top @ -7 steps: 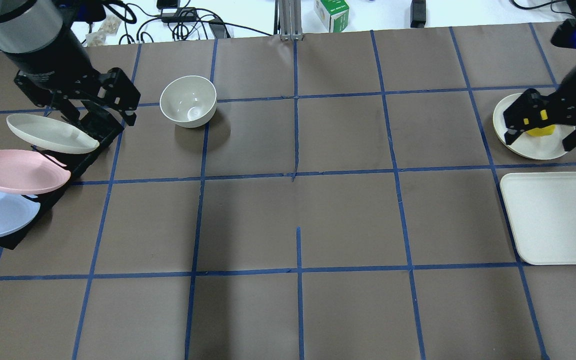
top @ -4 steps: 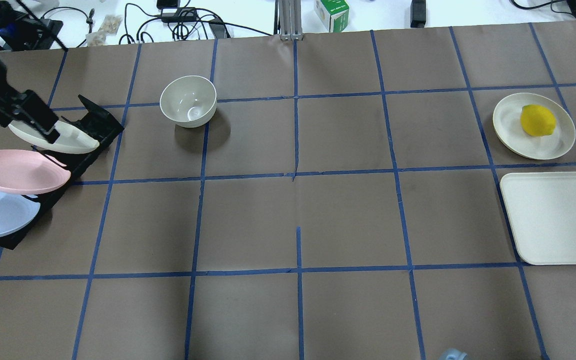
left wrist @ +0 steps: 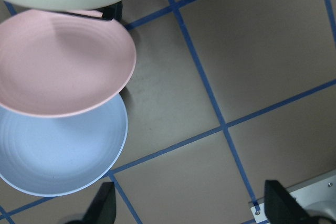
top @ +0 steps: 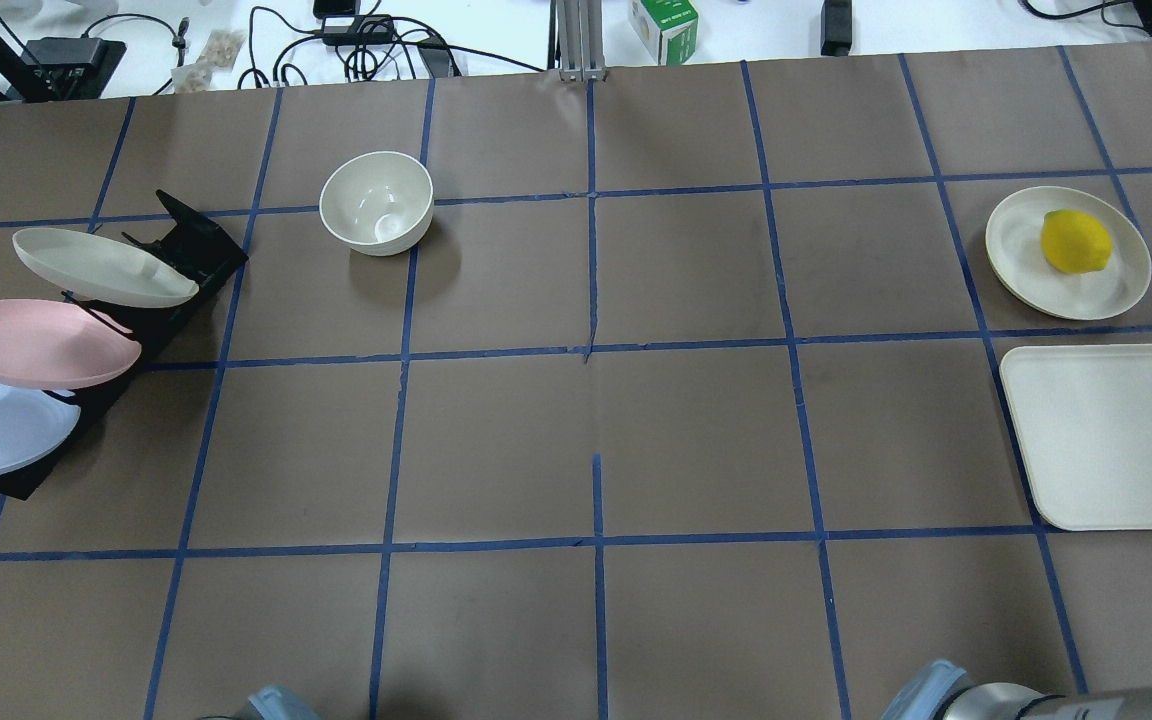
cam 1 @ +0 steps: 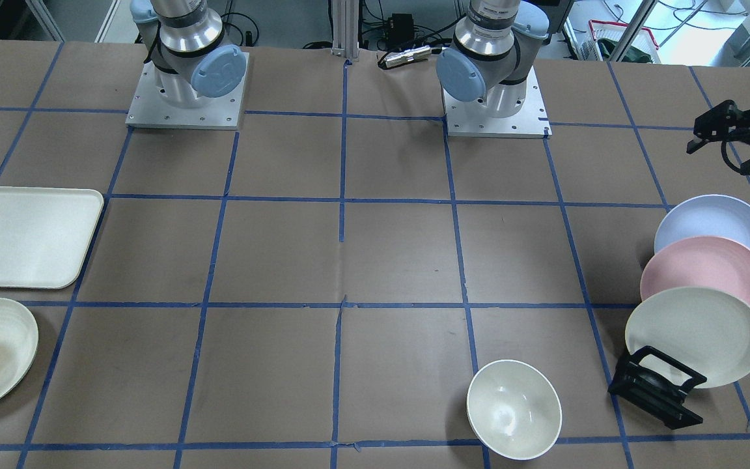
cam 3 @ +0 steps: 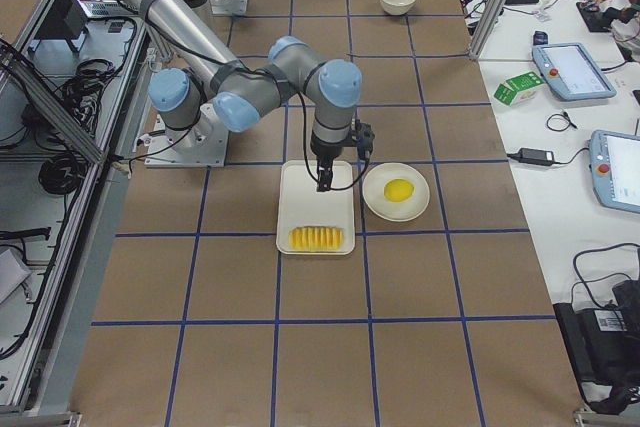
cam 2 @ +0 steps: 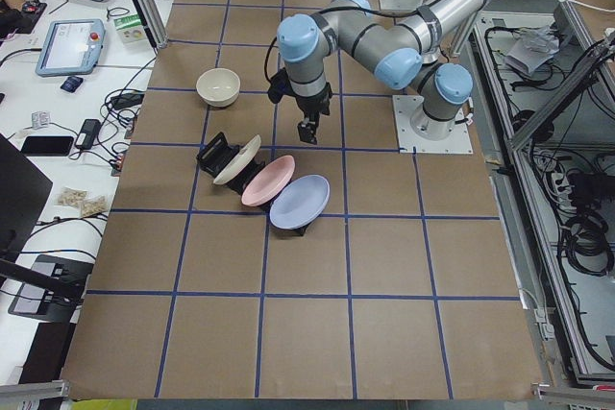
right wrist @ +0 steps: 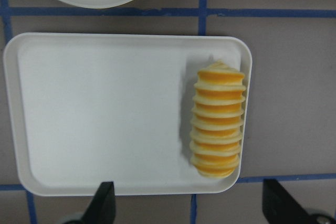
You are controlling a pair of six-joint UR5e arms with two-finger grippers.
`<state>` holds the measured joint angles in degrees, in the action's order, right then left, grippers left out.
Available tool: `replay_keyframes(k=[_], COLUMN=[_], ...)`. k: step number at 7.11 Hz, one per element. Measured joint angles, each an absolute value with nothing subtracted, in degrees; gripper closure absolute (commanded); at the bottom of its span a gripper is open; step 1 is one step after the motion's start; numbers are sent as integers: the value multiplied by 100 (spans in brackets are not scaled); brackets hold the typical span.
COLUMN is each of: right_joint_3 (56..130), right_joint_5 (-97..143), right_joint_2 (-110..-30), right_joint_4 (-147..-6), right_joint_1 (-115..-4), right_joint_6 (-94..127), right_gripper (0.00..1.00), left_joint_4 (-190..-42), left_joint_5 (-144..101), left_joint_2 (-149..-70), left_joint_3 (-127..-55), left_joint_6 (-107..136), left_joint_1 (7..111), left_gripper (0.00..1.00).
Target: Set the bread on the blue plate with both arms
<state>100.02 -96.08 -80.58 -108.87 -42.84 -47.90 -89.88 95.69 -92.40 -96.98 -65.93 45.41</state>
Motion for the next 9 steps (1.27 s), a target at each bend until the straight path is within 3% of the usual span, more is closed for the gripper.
replay_keyframes(k=[4, 8, 9], right_joint_3=[9998, 9997, 9994], right_joint_5=[-9653, -9936, -10098], right_joint_2=[-6963, -6328, -6257], right_joint_4=[-11888, -11996, -11997], right_joint_1=[-4141, -4131, -4131], right_joint_6=[-4926, -4844, -4825], right_gripper=[0, 0, 5], left_joint_4=[-8188, -7931, -7879], left_joint_5=[9926, 10670, 10704], left_joint_2=[-9658, -9982, -10075], left_joint_3=[-9882, -9921, -9901], left_joint_6=[-8316, -10211, -10772], left_joint_1=[4004, 3960, 3960], left_gripper=[0, 0, 0])
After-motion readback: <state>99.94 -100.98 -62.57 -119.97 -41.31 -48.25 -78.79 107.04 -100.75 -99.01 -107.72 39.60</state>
